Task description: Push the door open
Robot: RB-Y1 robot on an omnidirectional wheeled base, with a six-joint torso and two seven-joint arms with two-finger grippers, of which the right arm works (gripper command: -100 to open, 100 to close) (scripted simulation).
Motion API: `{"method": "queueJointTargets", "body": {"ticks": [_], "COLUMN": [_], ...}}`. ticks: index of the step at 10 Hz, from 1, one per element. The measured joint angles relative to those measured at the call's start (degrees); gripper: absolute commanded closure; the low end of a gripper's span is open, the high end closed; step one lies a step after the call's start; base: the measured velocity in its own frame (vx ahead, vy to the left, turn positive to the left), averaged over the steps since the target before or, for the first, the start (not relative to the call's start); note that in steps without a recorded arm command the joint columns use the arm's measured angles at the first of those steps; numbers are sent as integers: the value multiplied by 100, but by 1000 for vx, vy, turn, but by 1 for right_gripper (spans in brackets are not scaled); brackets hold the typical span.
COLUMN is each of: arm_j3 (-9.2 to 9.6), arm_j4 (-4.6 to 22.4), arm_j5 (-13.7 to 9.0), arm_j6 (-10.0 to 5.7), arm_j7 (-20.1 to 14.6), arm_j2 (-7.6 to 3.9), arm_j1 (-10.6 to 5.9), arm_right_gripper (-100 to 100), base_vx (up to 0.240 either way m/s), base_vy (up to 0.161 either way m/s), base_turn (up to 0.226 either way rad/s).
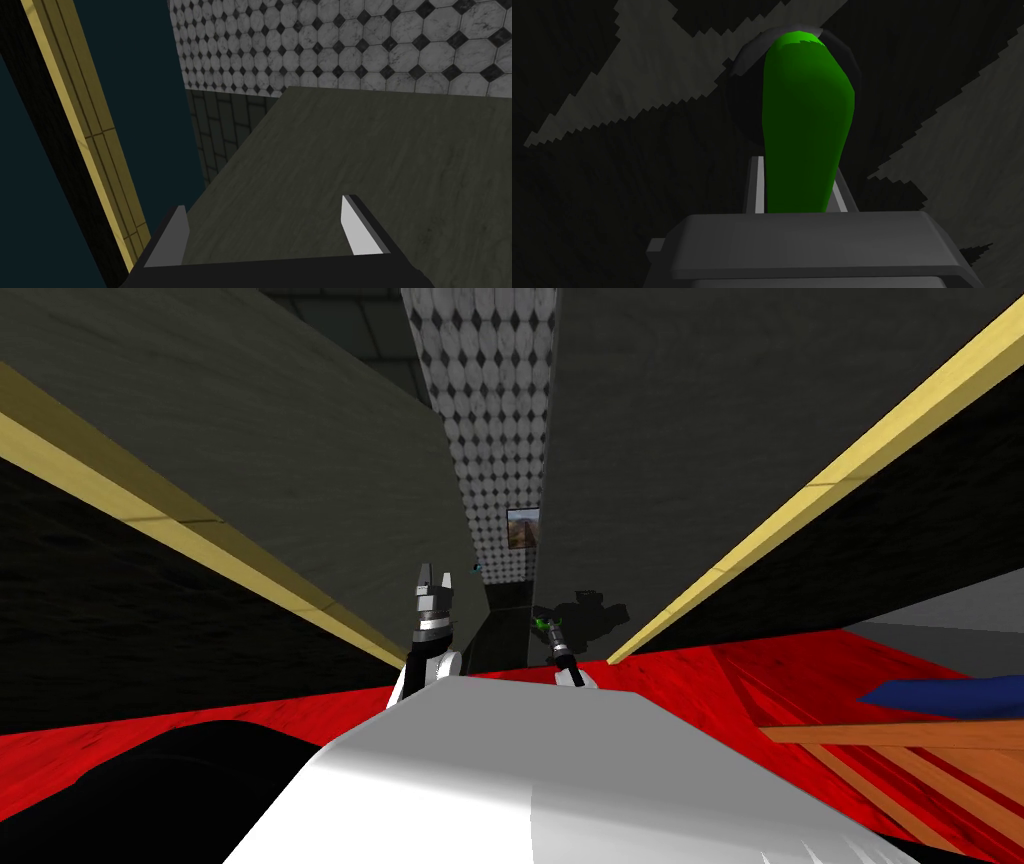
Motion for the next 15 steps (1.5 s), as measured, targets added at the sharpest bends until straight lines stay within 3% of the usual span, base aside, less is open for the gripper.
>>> {"method": "queueJointTargets", "body": {"ticks": [2, 4, 6, 9, 10, 12, 13, 15], "arm_j3": [-102, -240, -220, -425, -485, -634, -741, -787], "arm_j4": [90, 423, 143, 178, 36, 201, 484, 268], "arm_j5": [-12, -52, -34, -55, -57, -83, -107, -105], "arm_j6": [-52, -208, -99, -42, 49, -52, -185, -123], "arm_j7": [10, 22, 25, 25, 5, 24, 45, 55], "arm_j2": [-62, -130, -133, -245, -294, -319, -331, -346], "arm_j1": [-48, -281, -162, -135, -71, -167, -318, -220], "arm_right_gripper": [100, 100, 100, 100, 100, 100, 100, 100], "base_vx": [161, 101, 77, 170, 156, 188, 132, 63], "base_vy": [93, 34, 29, 95, 86, 107, 71, 43], "base_turn": [-49, -6, -22, -85, -55, -77, -26, -26]}}
